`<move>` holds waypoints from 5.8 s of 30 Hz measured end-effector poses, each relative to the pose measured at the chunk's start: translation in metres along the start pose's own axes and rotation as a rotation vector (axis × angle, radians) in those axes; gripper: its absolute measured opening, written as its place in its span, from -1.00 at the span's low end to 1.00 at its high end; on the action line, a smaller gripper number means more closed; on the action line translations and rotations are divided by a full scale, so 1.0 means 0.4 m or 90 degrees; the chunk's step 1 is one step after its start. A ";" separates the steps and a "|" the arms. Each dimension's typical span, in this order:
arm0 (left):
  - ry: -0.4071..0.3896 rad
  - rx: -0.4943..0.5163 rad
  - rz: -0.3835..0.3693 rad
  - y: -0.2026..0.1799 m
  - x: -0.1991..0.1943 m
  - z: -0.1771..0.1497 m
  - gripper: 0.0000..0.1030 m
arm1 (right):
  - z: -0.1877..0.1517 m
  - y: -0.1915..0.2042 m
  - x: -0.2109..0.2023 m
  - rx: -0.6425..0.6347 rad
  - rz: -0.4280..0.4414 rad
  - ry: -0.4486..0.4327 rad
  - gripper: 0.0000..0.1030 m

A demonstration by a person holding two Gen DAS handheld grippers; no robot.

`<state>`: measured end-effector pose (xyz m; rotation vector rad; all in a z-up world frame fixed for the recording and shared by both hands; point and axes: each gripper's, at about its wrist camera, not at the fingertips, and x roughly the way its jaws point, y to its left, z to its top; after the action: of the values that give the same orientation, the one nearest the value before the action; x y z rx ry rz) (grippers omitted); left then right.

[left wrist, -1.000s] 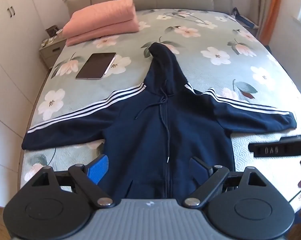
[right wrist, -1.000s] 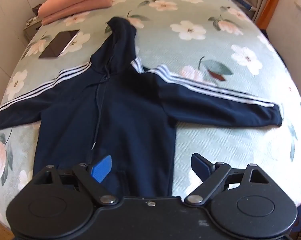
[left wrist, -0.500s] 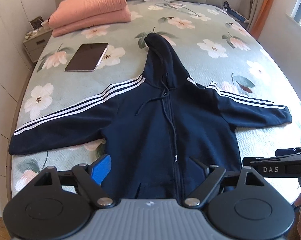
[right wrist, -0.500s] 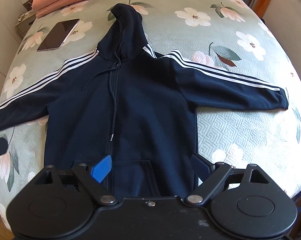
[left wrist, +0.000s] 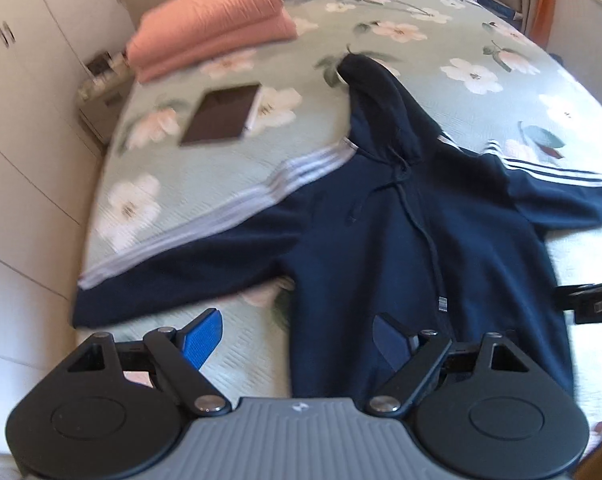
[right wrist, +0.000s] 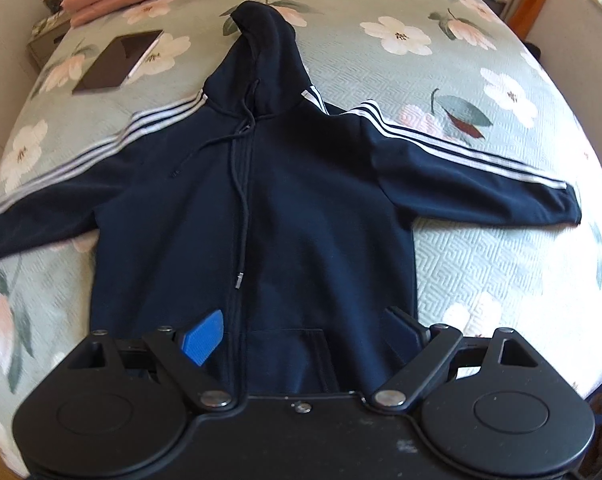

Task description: Fold large clothes

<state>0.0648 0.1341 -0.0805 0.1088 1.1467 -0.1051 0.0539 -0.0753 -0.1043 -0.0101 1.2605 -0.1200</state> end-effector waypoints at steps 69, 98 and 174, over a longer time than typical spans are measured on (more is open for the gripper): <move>0.034 -0.035 0.001 -0.547 0.535 -0.011 0.57 | 0.091 -1.209 0.420 0.425 -0.078 -0.355 -0.64; -0.114 -0.192 0.148 0.306 0.435 -0.095 0.35 | 0.329 0.549 0.495 -0.126 0.215 -0.298 0.55; -0.142 -0.384 0.064 0.505 0.600 -0.150 -0.40 | 0.205 0.097 0.667 -0.043 0.009 -0.148 -0.28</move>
<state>0.1366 0.3359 -0.3172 -0.3714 0.9072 0.3124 0.2151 -0.0671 -0.3351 -0.0721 1.0324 -0.0615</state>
